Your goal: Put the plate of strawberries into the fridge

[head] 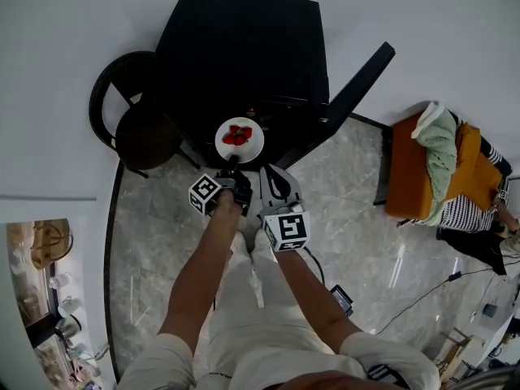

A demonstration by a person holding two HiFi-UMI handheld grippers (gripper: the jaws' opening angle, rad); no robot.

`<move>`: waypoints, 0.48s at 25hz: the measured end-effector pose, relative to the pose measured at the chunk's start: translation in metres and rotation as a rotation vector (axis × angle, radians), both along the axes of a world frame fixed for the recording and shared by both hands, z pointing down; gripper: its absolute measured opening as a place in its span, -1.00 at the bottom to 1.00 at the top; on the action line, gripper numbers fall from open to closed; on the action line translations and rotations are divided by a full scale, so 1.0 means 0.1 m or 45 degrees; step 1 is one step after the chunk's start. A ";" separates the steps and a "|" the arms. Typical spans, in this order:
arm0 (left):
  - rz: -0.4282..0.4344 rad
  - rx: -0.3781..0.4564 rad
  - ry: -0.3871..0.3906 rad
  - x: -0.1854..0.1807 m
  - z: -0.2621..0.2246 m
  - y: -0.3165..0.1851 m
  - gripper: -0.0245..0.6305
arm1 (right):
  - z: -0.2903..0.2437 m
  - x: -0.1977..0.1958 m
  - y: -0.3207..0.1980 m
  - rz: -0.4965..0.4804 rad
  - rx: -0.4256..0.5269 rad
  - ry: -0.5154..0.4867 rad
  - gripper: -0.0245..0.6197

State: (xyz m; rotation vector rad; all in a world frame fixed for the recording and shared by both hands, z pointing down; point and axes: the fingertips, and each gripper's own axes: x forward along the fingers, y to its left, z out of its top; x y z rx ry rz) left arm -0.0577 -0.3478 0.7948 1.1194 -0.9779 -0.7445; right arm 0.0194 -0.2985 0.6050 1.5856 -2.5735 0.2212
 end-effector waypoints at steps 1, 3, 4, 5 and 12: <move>0.000 -0.004 -0.002 0.00 0.04 -0.02 -0.89 | 0.01 0.00 -0.01 0.002 0.000 -0.001 -0.89; 0.005 -0.009 -0.027 0.00 0.10 -0.07 -0.89 | 0.02 0.00 -0.01 0.002 0.003 -0.001 -0.89; 0.007 -0.015 -0.052 -0.01 0.14 -0.08 -0.89 | 0.03 0.00 0.00 0.000 0.005 0.002 -0.89; 0.003 -0.027 -0.075 -0.02 0.18 -0.09 -0.89 | 0.05 0.00 0.02 -0.004 0.004 0.006 -0.89; -0.040 -0.042 -0.099 -0.06 0.40 -0.32 -0.89 | 0.20 0.04 0.03 -0.010 -0.038 -0.007 -0.89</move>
